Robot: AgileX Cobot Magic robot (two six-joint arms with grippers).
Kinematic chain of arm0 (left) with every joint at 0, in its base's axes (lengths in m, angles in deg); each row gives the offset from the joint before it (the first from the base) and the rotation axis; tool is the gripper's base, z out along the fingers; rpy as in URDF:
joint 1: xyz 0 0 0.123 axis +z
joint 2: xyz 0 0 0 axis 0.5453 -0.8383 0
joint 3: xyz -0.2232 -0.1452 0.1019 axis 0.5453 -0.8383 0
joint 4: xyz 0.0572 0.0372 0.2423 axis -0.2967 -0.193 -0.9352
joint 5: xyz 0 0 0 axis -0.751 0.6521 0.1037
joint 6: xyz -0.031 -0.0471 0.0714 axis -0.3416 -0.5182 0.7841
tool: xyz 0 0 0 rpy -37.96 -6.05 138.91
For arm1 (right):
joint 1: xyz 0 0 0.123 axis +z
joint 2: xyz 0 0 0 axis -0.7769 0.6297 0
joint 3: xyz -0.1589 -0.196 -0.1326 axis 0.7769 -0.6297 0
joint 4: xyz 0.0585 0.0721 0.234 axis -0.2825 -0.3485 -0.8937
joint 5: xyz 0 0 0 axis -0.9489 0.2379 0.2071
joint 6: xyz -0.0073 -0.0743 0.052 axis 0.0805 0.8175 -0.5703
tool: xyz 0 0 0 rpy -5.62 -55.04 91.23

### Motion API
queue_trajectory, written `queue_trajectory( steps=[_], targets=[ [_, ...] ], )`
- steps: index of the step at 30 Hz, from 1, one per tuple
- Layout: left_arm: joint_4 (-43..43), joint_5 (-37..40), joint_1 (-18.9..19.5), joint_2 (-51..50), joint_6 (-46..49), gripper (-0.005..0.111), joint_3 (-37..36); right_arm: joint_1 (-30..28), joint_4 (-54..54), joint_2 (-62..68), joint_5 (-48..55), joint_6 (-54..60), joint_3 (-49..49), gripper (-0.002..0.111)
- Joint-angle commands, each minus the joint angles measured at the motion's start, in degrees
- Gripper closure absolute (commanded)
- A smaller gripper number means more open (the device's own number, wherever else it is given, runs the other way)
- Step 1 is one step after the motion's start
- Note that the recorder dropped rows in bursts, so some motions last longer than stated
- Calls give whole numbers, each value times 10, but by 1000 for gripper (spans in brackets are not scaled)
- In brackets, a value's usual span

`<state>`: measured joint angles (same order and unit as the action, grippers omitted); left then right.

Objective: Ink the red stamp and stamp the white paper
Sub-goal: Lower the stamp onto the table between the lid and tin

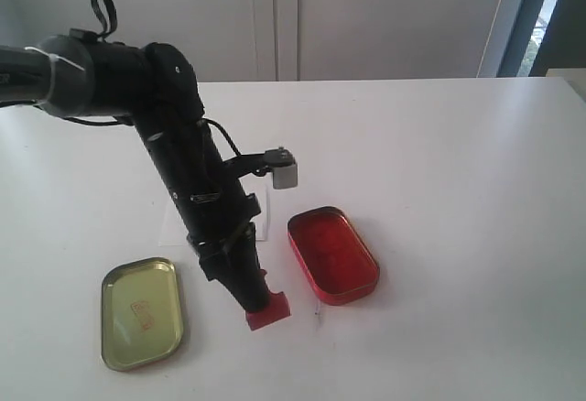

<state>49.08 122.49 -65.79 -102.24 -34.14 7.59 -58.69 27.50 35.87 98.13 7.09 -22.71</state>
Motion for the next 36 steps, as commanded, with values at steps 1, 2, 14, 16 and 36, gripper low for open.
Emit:
queue_trajectory(
  steps=[1, 2, 14, 16, 36],
  targets=[
    [18, 53, 1, -18, 21, 107, -5, -3, 0, -4, -2, 0, -1, 108],
    [20, 53, 1, -21, 22, 107, -5, -3, 0, -4, -2, 0, -1, 108],
    [81, 53, 48, -40, 44, 107, -5, -3, 0, -4, -2, 0, -1, 108],
    [81, 53, 51, -40, 44, 107, -5, -3, 0, -4, -2, 0, -1, 108],
    [91, 53, 51, -82, 58, 107, -5, -3, 0, -4, -2, 0, -1, 108]
  ],
)
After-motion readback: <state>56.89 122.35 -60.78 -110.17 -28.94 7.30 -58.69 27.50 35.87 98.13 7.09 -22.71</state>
